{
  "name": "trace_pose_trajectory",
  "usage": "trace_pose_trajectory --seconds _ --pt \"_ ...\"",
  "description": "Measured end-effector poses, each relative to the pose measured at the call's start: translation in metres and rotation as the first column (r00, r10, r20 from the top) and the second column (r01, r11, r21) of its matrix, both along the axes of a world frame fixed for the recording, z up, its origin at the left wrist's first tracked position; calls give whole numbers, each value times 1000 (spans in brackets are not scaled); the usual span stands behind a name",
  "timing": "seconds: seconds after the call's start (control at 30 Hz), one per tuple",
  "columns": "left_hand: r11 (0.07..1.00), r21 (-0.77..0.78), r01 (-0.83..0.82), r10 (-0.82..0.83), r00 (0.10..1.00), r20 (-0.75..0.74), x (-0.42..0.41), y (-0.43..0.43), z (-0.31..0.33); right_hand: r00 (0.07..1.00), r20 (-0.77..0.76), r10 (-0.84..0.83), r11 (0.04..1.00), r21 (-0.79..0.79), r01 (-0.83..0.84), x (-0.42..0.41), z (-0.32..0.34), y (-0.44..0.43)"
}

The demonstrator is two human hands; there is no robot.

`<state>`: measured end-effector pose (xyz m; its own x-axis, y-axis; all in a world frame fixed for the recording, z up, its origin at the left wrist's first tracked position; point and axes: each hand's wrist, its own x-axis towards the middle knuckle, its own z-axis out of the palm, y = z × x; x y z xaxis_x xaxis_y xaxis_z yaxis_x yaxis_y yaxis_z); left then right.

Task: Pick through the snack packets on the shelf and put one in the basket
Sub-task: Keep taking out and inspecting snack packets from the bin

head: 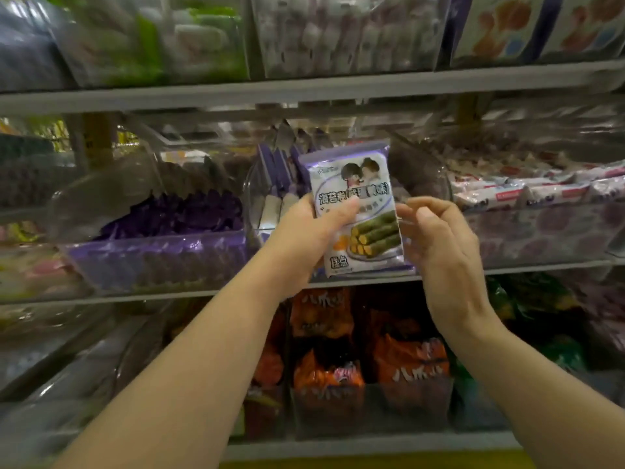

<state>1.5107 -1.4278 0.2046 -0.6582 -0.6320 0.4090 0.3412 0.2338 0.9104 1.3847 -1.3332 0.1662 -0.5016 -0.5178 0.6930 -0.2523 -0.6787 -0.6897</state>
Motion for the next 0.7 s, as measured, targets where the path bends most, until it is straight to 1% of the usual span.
trace_pose_trajectory --seconds 0.07,0.13,0.2,0.3,0.37,0.43,0.57,0.7 --pt "993 -108 56 -49 997 65 7 4 -18 998 40 46 995 83 -49 1 -3 0" --pt "983 -172 70 -54 993 101 12 6 -35 989 65 132 983 116 -139 4 -9 0" --pt "975 -215 65 -35 990 138 15 9 -51 973 130 190 972 118 -205 7 -16 -3" --pt "970 -237 48 -8 986 169 14 9 -72 950 227 213 961 127 -245 7 -30 -9" --pt "979 -202 13 13 991 131 12 10 -81 937 274 216 954 147 -262 7 -40 -12" --pt "990 -138 -35 44 997 58 8 10 -91 930 305 207 951 161 -265 6 -51 -17" --pt "987 2 -161 161 986 -53 -1 7 -106 923 305 235 939 175 -296 4 -64 -21" --pt "983 105 -154 163 983 -82 -4 3 -109 916 321 239 933 186 -309 -2 -70 -20"
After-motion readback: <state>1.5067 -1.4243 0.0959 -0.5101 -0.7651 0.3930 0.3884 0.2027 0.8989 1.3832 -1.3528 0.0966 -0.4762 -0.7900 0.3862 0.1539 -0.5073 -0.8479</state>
